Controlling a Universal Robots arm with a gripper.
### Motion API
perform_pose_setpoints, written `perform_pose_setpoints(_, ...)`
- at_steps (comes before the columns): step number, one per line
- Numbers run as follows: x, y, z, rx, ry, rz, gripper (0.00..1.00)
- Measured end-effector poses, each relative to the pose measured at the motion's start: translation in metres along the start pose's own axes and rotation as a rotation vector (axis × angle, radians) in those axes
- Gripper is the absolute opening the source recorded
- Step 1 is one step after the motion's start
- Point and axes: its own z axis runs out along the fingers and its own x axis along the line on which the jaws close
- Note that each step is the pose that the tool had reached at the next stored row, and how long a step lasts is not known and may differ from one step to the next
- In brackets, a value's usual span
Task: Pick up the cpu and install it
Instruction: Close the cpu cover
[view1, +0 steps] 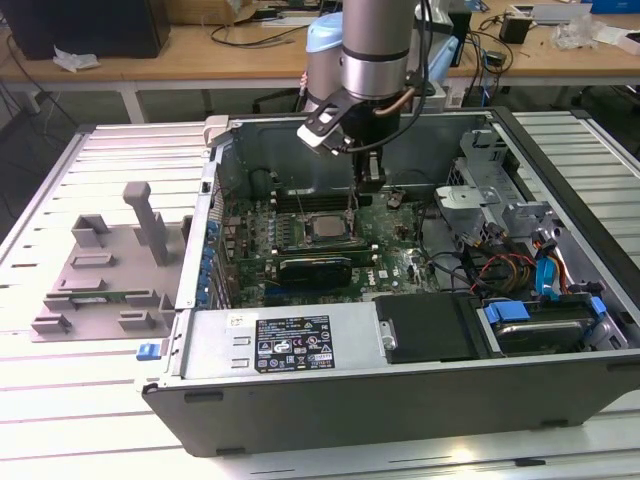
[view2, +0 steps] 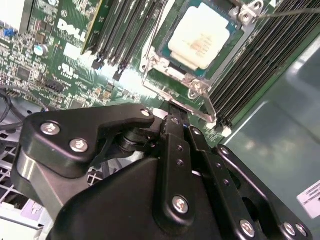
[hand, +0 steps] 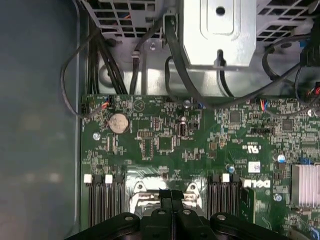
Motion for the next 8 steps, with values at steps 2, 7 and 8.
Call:
perform_pose_setpoints(2,0.0001,-0.0027,0.0,-0.0001,0.0002,0.0,0.11)
perform_pose_setpoints(7,0.0001,-0.0032,-0.0001,0.0018,0.0002,0.0,0.11)
perform_pose_setpoints(8,0.0001,-0.0031,0.0002,0.0211,0.0007,0.0,0.11)
